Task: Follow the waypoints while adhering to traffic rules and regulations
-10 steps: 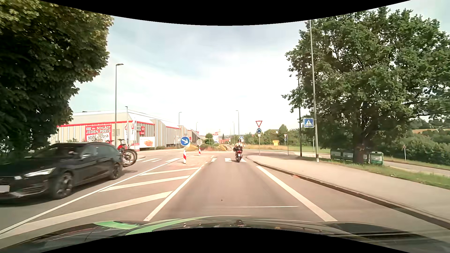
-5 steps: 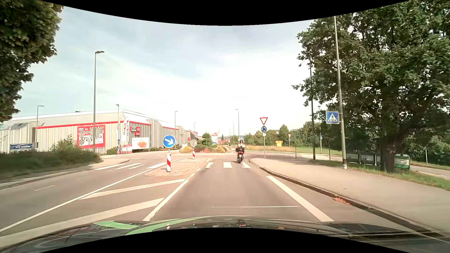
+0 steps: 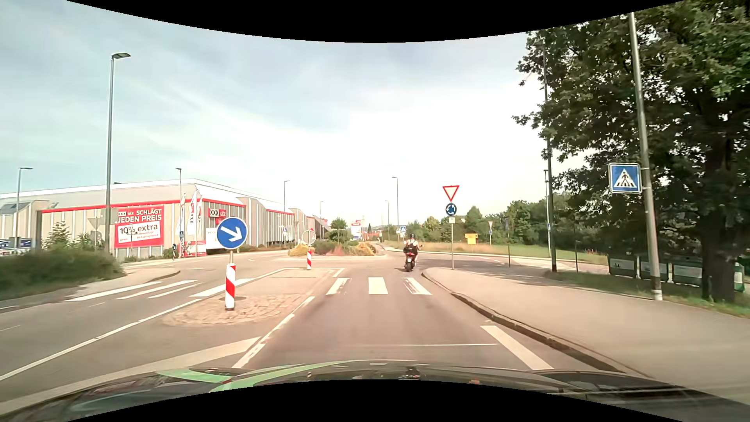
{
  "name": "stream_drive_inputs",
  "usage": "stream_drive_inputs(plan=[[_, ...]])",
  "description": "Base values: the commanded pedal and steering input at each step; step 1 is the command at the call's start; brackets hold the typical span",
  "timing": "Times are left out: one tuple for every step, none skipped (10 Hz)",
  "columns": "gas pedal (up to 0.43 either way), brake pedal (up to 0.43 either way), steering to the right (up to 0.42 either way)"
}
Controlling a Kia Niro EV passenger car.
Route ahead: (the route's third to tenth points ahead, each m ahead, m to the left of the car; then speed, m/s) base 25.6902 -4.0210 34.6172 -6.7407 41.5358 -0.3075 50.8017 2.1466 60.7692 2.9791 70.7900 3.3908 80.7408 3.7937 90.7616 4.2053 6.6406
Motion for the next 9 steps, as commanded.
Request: stream_drive_inputs(plan=[[0.0, 0.104, 0.005], [0.0, 0.091, 0.005], [0.0, 0.079, 0.004], [0.0, 0.079, 0.004], [0.0, 0.079, 0.001], [0.0, 0.079, 0.0], [0.0, 0.079, 0.0], [0.0, 0.085, -0.001], [0.0, 0.079, -0.001]])
